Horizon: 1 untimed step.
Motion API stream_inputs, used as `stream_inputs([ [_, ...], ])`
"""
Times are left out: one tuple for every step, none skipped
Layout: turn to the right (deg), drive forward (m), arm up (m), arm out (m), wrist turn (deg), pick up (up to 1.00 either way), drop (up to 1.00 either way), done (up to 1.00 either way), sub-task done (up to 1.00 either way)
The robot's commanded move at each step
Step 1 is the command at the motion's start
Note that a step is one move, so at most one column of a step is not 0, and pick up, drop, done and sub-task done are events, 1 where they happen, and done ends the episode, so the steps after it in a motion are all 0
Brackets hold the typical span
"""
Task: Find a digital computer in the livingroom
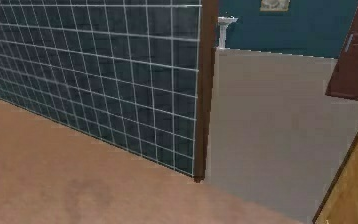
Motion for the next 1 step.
stream_inputs([
  [24.0, 0.00, 0.00, 0.00, 0.0, 0.00, 0.00, 0.00, 0.00],
])
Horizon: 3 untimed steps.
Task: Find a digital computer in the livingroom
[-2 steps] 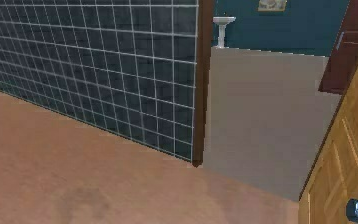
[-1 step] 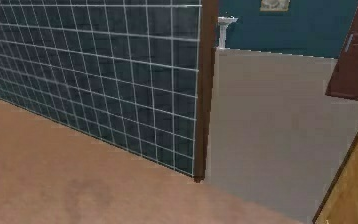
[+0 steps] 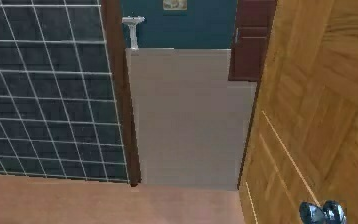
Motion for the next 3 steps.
stream_inputs([
  [0.0, 0.65, 0.00, 0.00, 0.0, 0.00, 0.00, 0.00, 0.00],
  [9.0, 0.00, 0.00, 0.00, 0.0, 0.00, 0.00, 0.00, 0.00],
  [0.0, 1.00, 0.00, 0.00, 0.0, 0.00, 0.00, 0.00, 0.00],
])
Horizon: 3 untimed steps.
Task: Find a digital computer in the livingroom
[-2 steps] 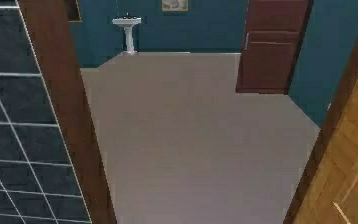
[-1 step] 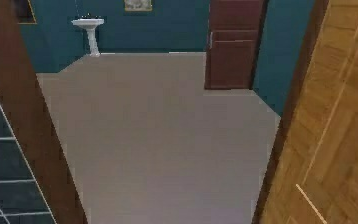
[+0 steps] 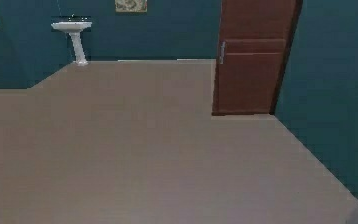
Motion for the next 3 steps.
stream_inputs([
  [3.0, 0.00, 0.00, 0.00, 0.0, 0.00, 0.00, 0.00, 0.00],
  [-3.0, 0.00, 0.00, 0.00, 0.0, 0.00, 0.00, 0.00, 0.00],
  [0.0, 1.00, 0.00, 0.00, 0.0, 0.00, 0.00, 0.00, 0.00],
])
